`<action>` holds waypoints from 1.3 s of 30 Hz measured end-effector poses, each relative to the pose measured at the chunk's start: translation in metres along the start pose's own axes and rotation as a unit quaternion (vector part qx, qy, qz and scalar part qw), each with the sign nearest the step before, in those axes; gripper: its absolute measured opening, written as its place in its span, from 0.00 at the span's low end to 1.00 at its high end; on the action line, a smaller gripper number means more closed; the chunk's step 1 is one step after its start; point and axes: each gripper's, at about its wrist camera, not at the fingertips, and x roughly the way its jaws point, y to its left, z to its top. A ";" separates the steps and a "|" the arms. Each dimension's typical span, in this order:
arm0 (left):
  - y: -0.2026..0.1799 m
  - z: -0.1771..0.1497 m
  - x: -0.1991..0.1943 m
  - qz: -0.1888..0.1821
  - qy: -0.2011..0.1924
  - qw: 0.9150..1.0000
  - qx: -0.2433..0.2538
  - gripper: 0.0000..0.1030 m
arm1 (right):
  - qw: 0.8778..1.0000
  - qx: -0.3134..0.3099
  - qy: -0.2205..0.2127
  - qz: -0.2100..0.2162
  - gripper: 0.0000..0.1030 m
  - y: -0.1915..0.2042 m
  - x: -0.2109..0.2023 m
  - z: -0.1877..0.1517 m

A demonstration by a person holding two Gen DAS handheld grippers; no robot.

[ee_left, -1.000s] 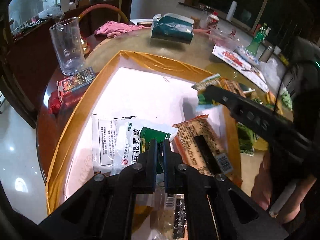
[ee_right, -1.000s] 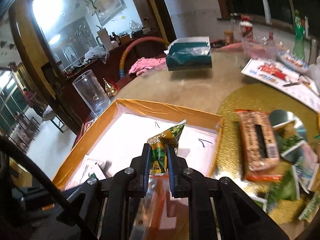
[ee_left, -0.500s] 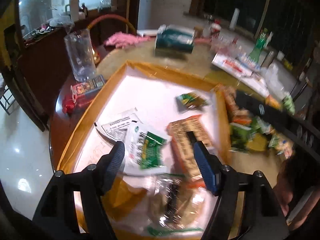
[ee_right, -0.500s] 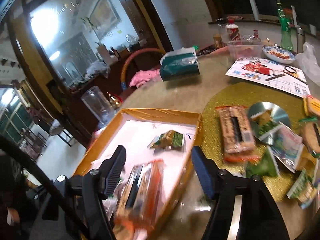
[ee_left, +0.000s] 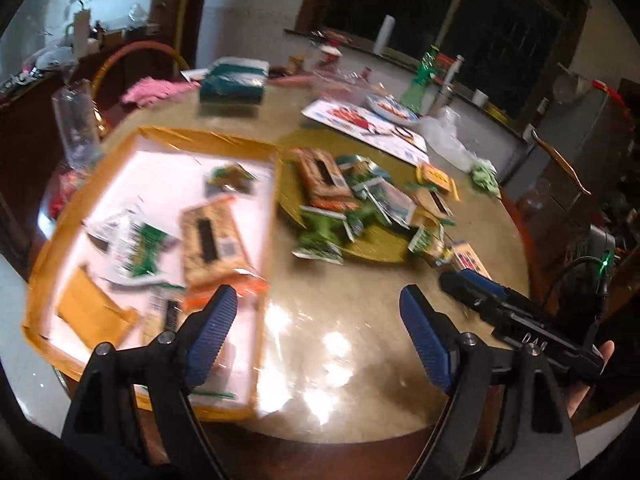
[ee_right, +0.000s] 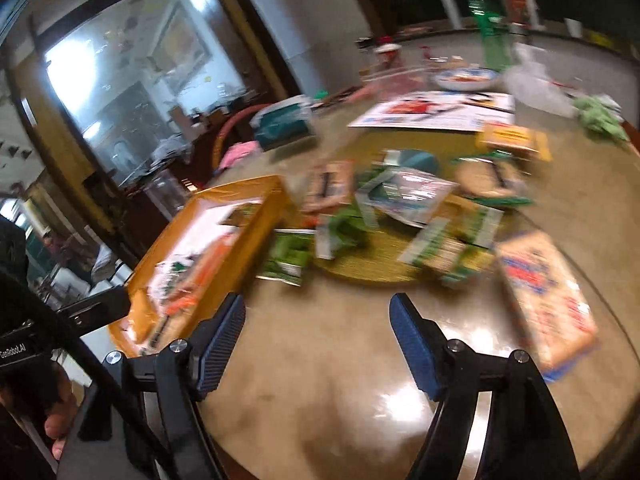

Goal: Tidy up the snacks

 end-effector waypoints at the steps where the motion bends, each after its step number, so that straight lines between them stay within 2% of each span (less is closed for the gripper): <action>1: -0.005 -0.002 0.004 -0.002 0.008 1.000 0.001 0.81 | 1.000 0.006 0.000 -0.004 0.73 -0.008 -0.005 -0.002; 4: -0.014 -0.005 0.012 -0.010 0.023 1.000 0.007 0.81 | 0.999 0.022 -0.005 -0.033 0.73 -0.035 -0.015 -0.004; 8: -0.022 -0.006 0.012 -0.007 0.024 1.000 0.014 0.81 | 0.995 0.049 -0.010 -0.088 0.73 -0.064 -0.018 0.007; 11: -0.023 -0.008 0.009 -0.006 0.021 1.000 0.020 0.81 | 0.991 0.044 -0.013 -0.127 0.73 -0.082 -0.019 0.018; 15: -0.023 -0.009 0.014 -0.008 0.030 0.999 0.015 0.81 | 0.981 0.032 0.019 -0.192 0.73 -0.104 0.002 0.030; 20: -0.028 -0.014 0.020 -0.010 0.040 0.999 0.027 0.81 | 0.985 0.043 0.046 -0.163 0.73 -0.109 0.012 0.013; 21: -0.028 -0.014 0.022 -0.010 0.043 0.999 0.027 0.81 | 0.983 0.036 0.049 -0.172 0.72 -0.102 0.014 0.007; 22: -0.030 -0.014 0.024 -0.014 0.047 0.998 0.027 0.81 | 0.981 0.033 0.049 -0.183 0.68 -0.097 0.014 0.002; 23: -0.032 -0.014 0.026 -0.018 0.050 0.998 0.028 0.81 | 0.978 0.031 0.040 -0.201 0.54 -0.092 0.013 -0.002; 24: -0.035 -0.014 0.027 -0.020 0.051 0.998 0.030 0.81 | 0.976 0.036 0.033 -0.214 0.54 -0.088 0.011 -0.007; 27: -0.045 -0.014 0.032 -0.026 0.054 0.997 0.044 0.81 | 0.977 0.059 0.019 -0.204 0.53 -0.084 0.005 -0.013; 30: -0.061 -0.009 0.049 -0.046 0.083 0.994 0.055 0.81 | 0.972 0.093 -0.002 -0.217 0.53 -0.089 -0.003 -0.017; 34: -0.083 0.006 0.082 -0.073 0.128 0.988 0.047 0.81 | 0.962 0.133 -0.034 -0.234 0.53 -0.104 -0.012 -0.019; 39: -0.110 0.030 0.145 -0.084 0.187 0.979 0.006 0.81 | 0.959 0.160 -0.052 -0.227 0.53 -0.111 -0.018 -0.022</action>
